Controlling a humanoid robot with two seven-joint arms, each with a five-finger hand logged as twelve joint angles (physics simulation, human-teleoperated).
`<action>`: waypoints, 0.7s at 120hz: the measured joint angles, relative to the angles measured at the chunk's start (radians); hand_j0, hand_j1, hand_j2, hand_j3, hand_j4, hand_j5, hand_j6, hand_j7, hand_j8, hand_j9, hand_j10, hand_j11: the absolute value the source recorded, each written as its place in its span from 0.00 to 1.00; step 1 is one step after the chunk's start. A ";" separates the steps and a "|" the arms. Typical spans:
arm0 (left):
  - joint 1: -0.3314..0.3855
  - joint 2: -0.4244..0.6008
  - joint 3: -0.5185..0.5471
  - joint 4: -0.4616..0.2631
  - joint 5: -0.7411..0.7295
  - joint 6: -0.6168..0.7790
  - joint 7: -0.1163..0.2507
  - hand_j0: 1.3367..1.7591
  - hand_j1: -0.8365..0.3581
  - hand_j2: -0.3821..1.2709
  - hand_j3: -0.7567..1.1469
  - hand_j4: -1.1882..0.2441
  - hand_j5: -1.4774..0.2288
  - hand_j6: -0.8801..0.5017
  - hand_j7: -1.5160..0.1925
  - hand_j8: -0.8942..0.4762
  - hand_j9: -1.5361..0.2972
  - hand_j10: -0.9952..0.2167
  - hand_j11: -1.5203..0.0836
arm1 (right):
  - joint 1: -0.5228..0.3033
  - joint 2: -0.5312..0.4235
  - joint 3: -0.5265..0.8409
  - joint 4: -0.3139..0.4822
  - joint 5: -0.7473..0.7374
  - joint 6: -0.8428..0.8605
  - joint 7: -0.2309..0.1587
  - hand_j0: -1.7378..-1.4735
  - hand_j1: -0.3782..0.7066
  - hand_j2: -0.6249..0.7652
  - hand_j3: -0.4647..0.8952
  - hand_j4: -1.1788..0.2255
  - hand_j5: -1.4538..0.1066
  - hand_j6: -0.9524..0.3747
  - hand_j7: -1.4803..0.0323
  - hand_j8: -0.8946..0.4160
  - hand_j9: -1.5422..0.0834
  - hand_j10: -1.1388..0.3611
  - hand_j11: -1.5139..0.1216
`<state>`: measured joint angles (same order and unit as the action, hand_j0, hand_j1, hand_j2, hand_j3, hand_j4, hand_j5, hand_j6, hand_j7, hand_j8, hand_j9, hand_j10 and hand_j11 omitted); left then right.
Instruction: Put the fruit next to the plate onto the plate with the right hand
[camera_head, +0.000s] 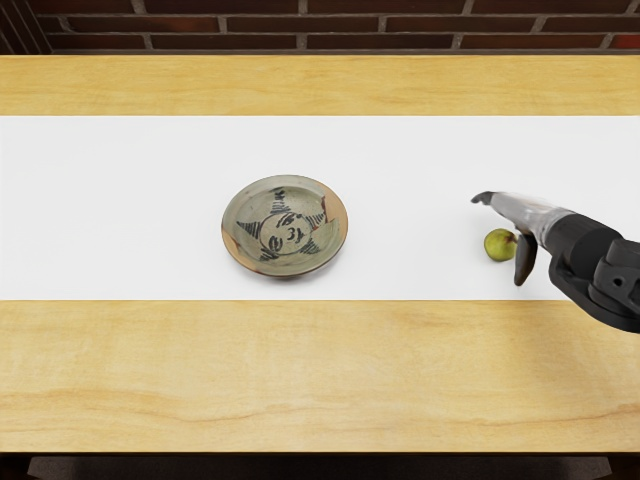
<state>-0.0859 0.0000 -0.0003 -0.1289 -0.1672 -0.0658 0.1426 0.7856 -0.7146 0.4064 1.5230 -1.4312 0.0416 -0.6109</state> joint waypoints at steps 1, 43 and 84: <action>0.000 0.000 0.000 0.000 0.000 0.000 0.000 0.76 0.97 0.23 0.40 0.82 0.85 0.62 0.87 0.64 0.82 0.80 0.93 | 0.000 0.000 0.000 0.000 -0.001 0.000 0.000 0.30 0.20 0.43 0.34 0.72 0.80 0.59 0.84 0.56 0.82 0.65 0.80; 0.000 0.000 0.000 0.000 0.000 0.000 0.000 0.76 0.97 0.23 0.40 0.82 0.85 0.62 0.87 0.64 0.82 0.80 0.93 | -0.045 0.047 -0.001 -0.032 -0.080 -0.064 0.000 0.30 0.27 0.42 0.34 0.68 0.75 0.54 0.79 0.51 0.77 0.61 0.75; 0.000 0.000 0.000 0.000 0.000 0.000 0.000 0.76 0.97 0.23 0.40 0.82 0.85 0.62 0.87 0.64 0.82 0.80 0.93 | -0.053 0.054 0.006 -0.027 -0.092 -0.081 0.000 0.30 0.33 0.41 0.34 0.64 0.70 0.51 0.74 0.47 0.73 0.57 0.71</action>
<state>-0.0859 0.0000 -0.0004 -0.1289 -0.1672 -0.0658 0.1426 0.7322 -0.6602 0.4123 1.4965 -1.5232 -0.0390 -0.6109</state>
